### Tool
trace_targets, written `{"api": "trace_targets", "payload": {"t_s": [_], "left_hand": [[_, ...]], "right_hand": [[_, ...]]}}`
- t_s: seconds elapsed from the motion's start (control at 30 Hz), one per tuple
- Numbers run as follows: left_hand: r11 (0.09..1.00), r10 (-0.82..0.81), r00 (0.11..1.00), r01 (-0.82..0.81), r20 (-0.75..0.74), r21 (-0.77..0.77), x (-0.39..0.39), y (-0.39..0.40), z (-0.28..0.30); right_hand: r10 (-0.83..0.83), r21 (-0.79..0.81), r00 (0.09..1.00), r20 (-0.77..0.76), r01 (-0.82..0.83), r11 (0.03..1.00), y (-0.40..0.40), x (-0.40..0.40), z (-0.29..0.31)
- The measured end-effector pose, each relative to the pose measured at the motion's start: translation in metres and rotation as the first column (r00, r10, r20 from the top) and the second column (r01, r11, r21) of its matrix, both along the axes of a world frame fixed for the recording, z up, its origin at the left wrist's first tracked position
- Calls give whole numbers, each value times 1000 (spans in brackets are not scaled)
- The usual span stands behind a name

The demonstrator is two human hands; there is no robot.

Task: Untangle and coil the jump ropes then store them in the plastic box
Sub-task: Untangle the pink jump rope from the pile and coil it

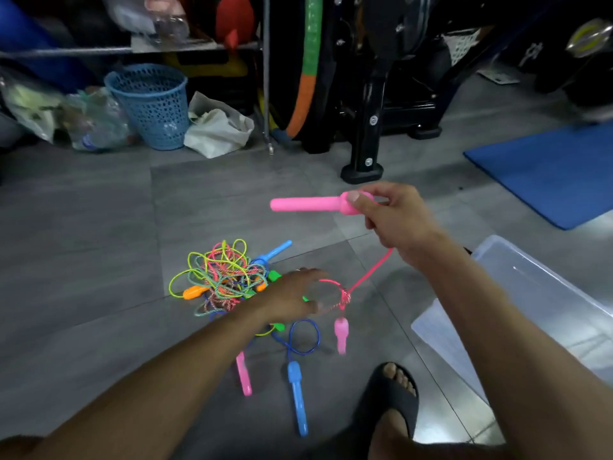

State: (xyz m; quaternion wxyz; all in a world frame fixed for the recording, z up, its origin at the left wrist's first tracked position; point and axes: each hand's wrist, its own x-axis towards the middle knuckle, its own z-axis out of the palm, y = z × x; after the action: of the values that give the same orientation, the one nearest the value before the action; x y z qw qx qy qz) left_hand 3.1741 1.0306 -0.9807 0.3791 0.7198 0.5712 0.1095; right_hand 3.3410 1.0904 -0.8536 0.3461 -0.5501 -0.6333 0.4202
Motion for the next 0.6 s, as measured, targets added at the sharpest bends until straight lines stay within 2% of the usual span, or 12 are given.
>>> {"api": "trace_targets", "payload": {"t_s": [0.07,0.13,0.23,0.3,0.43,0.53,0.6], "left_hand": [[996,-77,994,80,-80,35,24,11,-10],[995,-79,980,90,-183,52,37,26,-26],[994,-95,961,106,-261,29,43,39,-40],[998,-59,975,65,-212,22,44,41,-37],[998,64,995,-63,-70,25,25,40,-16],[998,45,998,-46,-36,-34,-7,31,6],[990,96,994,-91,43,-104,-31,22,17]], "right_hand": [[-44,-33,996,-80,41,999,2,3,2],[-76,-65,987,-140,67,996,3,9,4],[-108,-94,981,-160,94,991,6,21,3],[-137,-40,987,-80,134,990,8,30,-3],[-181,134,956,231,153,979,16,49,-21],[-174,164,933,315,126,978,17,49,-29],[-151,196,916,372,82,977,17,41,-30]]}}
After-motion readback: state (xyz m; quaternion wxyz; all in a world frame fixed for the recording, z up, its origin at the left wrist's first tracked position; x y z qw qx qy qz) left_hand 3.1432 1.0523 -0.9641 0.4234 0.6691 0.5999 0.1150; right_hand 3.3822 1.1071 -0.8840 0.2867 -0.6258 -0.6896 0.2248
